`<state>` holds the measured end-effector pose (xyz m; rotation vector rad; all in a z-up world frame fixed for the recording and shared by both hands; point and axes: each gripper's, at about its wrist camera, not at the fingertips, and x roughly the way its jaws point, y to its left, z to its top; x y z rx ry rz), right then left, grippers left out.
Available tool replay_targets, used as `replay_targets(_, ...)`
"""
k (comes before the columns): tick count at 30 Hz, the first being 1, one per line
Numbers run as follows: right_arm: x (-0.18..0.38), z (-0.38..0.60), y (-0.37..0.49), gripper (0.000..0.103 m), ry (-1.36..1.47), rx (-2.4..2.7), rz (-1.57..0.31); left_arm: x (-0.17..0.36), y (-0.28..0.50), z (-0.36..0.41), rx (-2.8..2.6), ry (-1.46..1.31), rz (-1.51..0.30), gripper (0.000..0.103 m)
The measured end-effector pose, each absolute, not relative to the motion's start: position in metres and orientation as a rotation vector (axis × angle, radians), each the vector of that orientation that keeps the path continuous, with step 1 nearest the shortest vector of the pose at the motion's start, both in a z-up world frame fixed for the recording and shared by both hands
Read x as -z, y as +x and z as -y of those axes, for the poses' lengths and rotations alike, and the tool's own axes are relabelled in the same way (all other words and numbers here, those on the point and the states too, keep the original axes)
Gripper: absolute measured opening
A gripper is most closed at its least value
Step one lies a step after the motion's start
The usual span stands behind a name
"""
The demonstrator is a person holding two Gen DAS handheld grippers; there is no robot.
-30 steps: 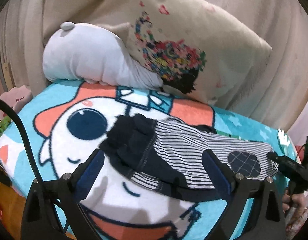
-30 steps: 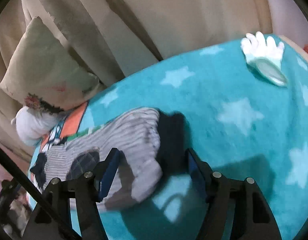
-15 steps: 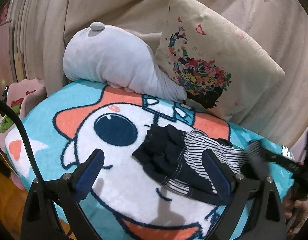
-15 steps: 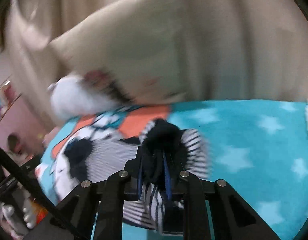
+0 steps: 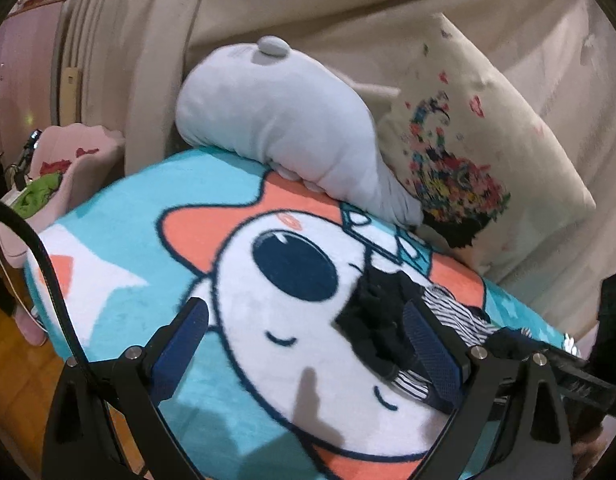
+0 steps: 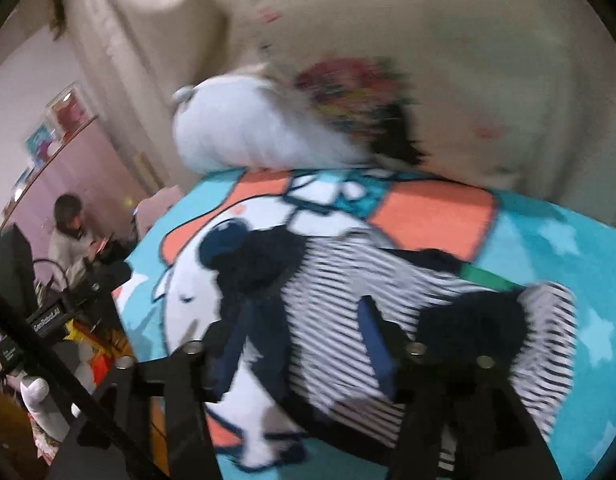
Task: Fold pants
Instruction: 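Carry the lifted pants with the right gripper, folding them over onto themselves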
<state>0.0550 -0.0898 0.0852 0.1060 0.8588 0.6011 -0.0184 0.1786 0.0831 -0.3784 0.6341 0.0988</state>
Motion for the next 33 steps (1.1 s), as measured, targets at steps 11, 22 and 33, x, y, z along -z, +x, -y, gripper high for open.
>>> replay_targets(11,-0.029,-0.047,0.083,0.065,-0.245,-0.509,-0.906,-0.075,-0.031,-0.222,-0.179,-0.43,-0.637,0.098)
replay_targets(22,-0.074,0.019,0.076,0.016,-0.003,-0.454,-0.809,-0.078,-0.027,-0.202,-0.136,-0.399,-0.654,0.098)
replay_targets(33,-0.086,0.206,0.032,0.017,0.396,-0.239,-0.741,-0.08,-0.014,-0.14,-0.019,-0.333,-0.704,0.098)
